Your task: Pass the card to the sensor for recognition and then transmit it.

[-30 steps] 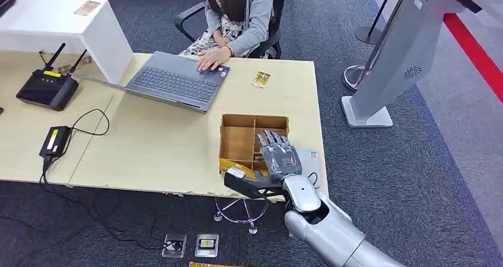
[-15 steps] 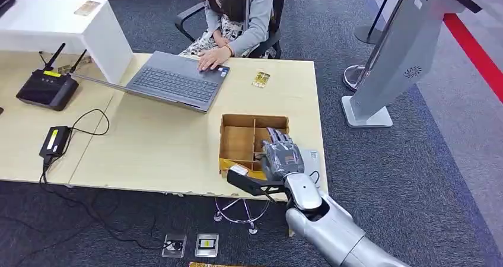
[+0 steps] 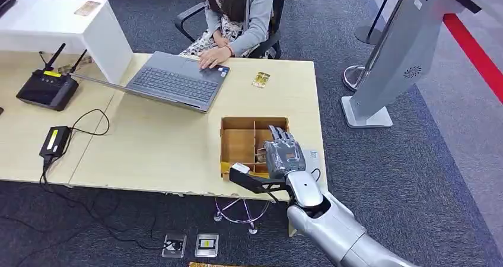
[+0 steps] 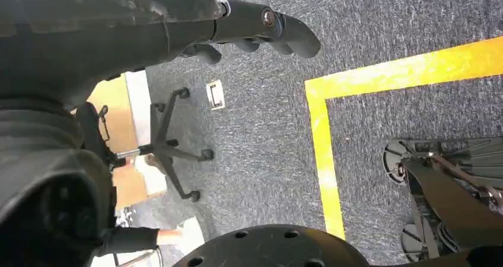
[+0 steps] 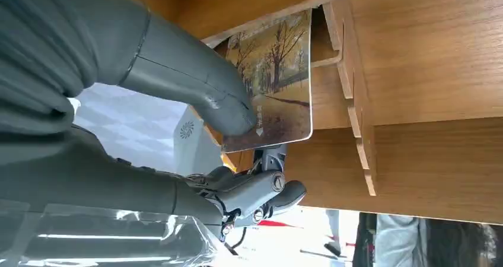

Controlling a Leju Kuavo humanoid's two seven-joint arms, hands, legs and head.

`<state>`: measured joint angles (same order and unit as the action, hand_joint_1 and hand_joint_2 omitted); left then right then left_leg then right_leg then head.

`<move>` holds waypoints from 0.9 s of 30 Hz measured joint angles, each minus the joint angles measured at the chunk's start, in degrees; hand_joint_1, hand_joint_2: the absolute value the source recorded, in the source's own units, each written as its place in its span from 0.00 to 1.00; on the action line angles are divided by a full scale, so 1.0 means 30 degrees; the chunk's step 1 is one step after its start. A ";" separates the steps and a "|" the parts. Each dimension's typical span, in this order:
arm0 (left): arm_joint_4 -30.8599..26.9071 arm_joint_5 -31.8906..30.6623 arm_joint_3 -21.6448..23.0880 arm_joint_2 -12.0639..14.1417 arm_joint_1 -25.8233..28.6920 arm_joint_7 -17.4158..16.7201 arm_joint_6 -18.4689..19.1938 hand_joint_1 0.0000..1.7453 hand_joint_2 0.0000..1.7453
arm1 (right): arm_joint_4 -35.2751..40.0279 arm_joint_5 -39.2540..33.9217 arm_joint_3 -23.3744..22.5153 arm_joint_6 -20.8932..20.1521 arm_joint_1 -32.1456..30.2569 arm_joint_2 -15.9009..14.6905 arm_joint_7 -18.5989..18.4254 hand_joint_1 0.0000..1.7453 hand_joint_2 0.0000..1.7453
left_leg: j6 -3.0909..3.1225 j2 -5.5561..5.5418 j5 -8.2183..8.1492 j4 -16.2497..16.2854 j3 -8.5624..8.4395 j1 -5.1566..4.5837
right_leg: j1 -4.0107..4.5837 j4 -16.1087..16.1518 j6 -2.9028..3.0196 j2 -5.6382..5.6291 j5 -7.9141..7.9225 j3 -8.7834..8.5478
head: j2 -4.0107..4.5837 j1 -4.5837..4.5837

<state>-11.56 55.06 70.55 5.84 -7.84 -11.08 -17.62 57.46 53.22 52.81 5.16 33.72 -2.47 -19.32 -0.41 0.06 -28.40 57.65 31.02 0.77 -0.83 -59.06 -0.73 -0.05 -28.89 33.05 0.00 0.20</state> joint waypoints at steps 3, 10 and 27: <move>0.0000 0.0015 0.0000 -0.0015 0.0000 -0.0037 -0.0073 0.00 0.00 | -0.0029 -0.0022 0.0000 -0.0015 0.0002 0.0015 0.0110 1.00 1.00 | 0.0000 0.0000 0.0000 0.0000 -0.0003 0.0000 | 0.0000 -0.0001 0.0000 -0.0001 0.0000 -0.0002 | 0.0007 0.0000; 0.0000 0.0036 0.0000 -0.0073 0.0000 -0.0059 -0.0123 0.00 0.00 | -0.0029 -0.0080 0.0000 -0.0051 0.0006 0.0051 0.0205 1.00 1.00 | 0.0000 0.0002 0.0000 0.0000 -0.0005 0.0000 | 0.0000 -0.0001 0.0001 -0.0005 0.0001 -0.0001 | 0.0006 0.0007; 0.0000 -0.0233 0.0000 -0.0175 0.0011 -0.0022 -0.0109 0.00 0.00 | 0.2241 0.1442 -0.0690 0.1624 0.1173 -0.0225 -0.0160 1.00 1.00 | -0.0001 0.0004 0.0002 0.0003 0.0002 0.0000 | 0.0000 -0.0001 0.0006 -0.0010 0.0006 0.0007 | 0.0007 0.0007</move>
<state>-11.56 54.36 70.55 5.31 -7.80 -11.15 -17.94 64.19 57.55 50.74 10.03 37.24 -3.15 -19.80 -0.41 0.07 -28.39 57.66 31.03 0.77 -0.83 -59.07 -0.72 -0.08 -28.87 33.07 0.02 0.22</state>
